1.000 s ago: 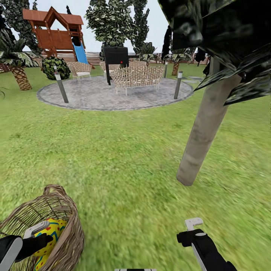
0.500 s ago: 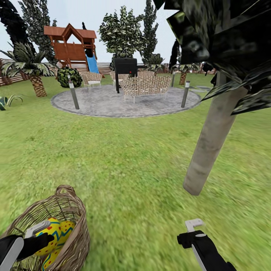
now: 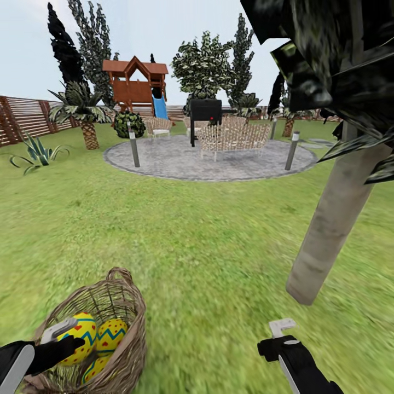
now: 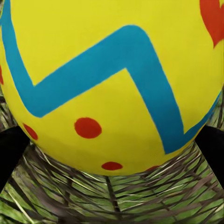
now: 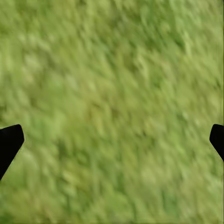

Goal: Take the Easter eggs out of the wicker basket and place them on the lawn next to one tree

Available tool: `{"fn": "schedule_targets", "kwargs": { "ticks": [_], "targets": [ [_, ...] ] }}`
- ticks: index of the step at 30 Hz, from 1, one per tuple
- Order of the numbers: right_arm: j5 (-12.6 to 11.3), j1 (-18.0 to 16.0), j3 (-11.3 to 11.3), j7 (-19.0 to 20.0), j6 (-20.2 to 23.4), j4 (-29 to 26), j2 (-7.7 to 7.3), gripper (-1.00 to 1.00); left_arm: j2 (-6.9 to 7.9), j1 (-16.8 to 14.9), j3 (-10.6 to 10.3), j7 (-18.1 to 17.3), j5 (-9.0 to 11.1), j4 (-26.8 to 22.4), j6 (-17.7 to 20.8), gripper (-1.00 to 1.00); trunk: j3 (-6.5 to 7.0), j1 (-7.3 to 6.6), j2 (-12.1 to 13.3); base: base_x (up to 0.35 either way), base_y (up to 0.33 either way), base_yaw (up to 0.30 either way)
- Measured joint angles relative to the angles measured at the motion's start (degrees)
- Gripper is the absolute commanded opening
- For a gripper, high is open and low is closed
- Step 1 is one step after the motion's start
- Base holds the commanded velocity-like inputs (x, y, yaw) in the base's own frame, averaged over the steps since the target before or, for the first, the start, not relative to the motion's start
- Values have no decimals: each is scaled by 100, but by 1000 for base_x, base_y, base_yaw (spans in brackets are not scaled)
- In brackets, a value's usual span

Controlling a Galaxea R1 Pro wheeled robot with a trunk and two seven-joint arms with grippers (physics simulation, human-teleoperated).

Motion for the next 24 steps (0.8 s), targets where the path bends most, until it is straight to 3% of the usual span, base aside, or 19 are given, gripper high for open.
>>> {"fn": "schedule_targets", "kwargs": {
  "ticks": [9, 13, 18, 24],
  "targets": [
    [-4, 1, 7, 3, 0, 1, 4, 100, -1, -2, -10, -9, 25, -8, -1, -100, 200, -23, 12, 0, 0, 173],
    [-10, 3, 6, 22, 7, 102, 2, 100, -2, -4, -21, -5, -8, 4, 0, -100, 283, -33, 18, 0, 0, -193],
    [-3, 3, 12, 18, -7, 180, 10, 100, -1, -4, -22, -5, -7, 9, 0, -100, 373, -143, 217, 0, 0, -270],
    [-1, 1, 16, 11, -8, 203, 20, 100, -1, -2, -10, -10, 0, -4, 0, -100, 480, -274, 458, 0, 0, -25]
  ]
}}
